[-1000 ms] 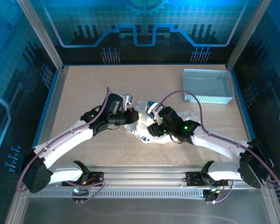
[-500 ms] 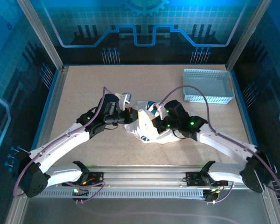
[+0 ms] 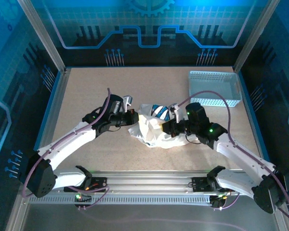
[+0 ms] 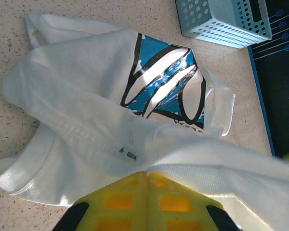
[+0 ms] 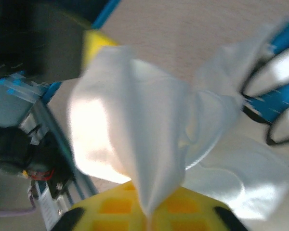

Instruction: Fold the inside-out t-shirt

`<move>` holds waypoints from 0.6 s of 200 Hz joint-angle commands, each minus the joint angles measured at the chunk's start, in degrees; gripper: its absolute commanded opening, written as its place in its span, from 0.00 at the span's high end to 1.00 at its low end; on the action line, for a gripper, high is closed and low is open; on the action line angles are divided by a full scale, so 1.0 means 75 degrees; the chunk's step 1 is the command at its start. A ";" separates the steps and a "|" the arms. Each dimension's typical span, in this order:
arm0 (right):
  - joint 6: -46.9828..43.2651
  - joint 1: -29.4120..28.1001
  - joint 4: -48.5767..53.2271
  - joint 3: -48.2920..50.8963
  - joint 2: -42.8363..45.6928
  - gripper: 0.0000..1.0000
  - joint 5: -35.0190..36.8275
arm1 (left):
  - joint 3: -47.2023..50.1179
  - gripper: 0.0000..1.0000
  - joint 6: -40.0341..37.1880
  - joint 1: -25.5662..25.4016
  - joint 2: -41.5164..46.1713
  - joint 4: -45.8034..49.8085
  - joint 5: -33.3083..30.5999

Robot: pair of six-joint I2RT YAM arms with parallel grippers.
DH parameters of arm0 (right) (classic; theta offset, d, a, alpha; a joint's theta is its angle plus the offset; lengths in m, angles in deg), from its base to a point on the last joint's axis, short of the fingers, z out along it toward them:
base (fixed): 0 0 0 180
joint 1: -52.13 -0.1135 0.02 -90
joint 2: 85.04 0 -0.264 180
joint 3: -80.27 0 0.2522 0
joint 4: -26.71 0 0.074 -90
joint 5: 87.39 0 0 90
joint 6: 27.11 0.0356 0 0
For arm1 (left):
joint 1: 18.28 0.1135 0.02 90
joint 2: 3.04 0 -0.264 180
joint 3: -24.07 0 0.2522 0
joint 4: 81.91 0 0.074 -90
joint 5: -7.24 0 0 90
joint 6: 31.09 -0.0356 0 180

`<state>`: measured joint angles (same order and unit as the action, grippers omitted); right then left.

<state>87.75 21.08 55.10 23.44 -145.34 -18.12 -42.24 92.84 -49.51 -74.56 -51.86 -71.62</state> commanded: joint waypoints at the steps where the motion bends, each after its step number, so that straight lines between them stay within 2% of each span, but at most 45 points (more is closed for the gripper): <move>1: 0.0156 0.0226 0.0990 -0.0348 -0.0205 0.58 0.1693 | -0.0233 1.00 -0.0209 0.0038 0.0064 0.0038 0.0243; 18: -0.0042 0.0114 0.1687 -0.0606 -0.0220 0.50 0.2651 | -0.0330 1.00 -0.0149 0.0044 -0.0131 0.0109 0.0291; 32: -0.0112 -0.0208 0.1969 -0.0672 0.0031 0.50 0.3077 | -0.0454 1.00 -0.0027 0.0030 -0.0256 0.0181 0.0231; 71: 0.0014 -0.2428 0.2284 -0.0620 0.0832 0.55 0.4548 | -0.0743 1.00 0.0023 0.0024 -0.0426 0.0288 -0.0195; 105: 0.0346 -0.3796 0.2438 -0.0926 0.0039 0.56 0.5132 | -0.0879 1.00 0.0069 0.0024 -0.0658 0.0283 -0.0139; 120: 0.0545 -0.3913 0.2473 -0.1332 -0.0576 0.54 0.5367 | -0.0846 1.00 0.0091 0.0017 -0.0649 0.0231 -0.0105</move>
<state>88.93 -5.89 71.30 17.10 -143.94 15.72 -47.16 93.10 -49.51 -78.76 -50.83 -72.01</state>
